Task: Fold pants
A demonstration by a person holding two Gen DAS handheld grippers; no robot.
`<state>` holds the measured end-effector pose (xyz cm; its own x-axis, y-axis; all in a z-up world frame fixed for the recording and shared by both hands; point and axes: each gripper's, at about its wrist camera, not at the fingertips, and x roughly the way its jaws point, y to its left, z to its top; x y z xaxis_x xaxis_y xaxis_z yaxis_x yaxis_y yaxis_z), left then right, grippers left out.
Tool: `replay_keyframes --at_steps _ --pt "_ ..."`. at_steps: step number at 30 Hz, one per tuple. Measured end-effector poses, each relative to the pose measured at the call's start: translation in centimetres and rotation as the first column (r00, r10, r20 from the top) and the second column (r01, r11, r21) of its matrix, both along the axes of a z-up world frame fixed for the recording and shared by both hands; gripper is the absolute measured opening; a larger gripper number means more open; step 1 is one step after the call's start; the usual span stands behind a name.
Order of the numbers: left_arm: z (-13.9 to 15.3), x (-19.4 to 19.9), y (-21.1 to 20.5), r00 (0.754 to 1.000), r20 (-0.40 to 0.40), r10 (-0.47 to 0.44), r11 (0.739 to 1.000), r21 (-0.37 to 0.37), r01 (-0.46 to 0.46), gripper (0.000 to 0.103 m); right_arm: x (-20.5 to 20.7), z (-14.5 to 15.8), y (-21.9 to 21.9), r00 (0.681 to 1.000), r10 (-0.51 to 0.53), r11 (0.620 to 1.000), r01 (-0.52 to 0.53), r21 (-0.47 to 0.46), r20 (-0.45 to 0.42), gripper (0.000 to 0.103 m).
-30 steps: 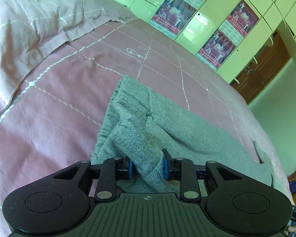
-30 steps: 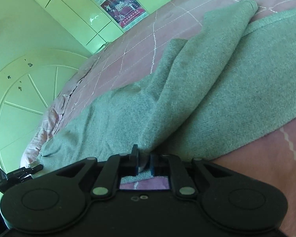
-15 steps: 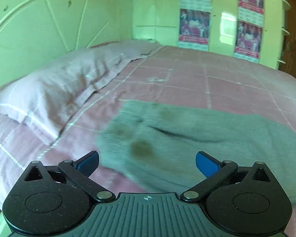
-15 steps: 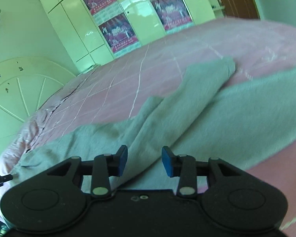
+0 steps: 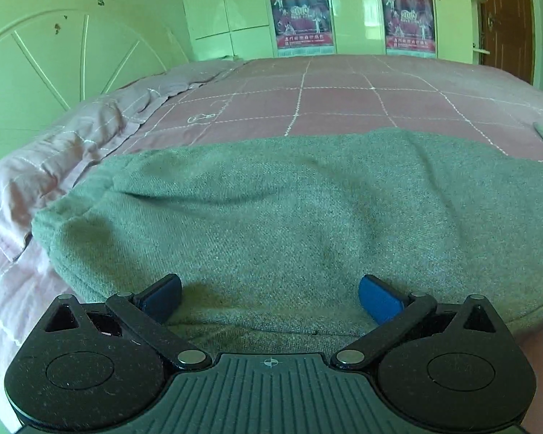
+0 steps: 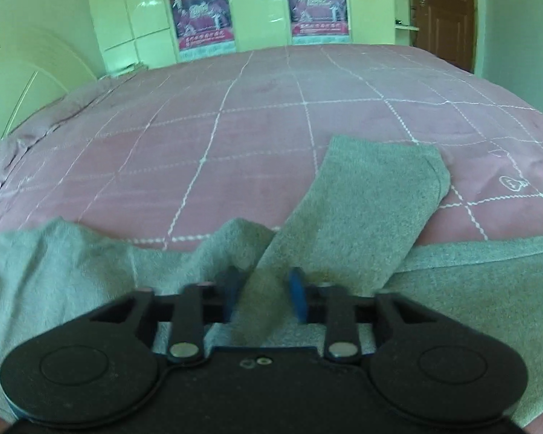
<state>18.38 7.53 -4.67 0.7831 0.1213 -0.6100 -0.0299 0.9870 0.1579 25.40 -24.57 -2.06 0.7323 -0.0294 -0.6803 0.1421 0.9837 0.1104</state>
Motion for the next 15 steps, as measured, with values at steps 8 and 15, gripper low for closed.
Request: replay_keyframes --at_steps 8,15 --pt "-0.2 0.4 0.7 1.0 -0.001 -0.016 0.999 -0.029 0.016 0.103 -11.3 1.1 -4.5 0.981 -0.169 0.984 0.163 0.068 0.098 0.0" --pt "-0.3 0.5 1.0 1.0 0.002 -0.02 0.999 -0.032 0.02 0.103 -12.1 2.1 -4.8 0.972 -0.147 0.989 0.143 0.04 0.182 0.02"
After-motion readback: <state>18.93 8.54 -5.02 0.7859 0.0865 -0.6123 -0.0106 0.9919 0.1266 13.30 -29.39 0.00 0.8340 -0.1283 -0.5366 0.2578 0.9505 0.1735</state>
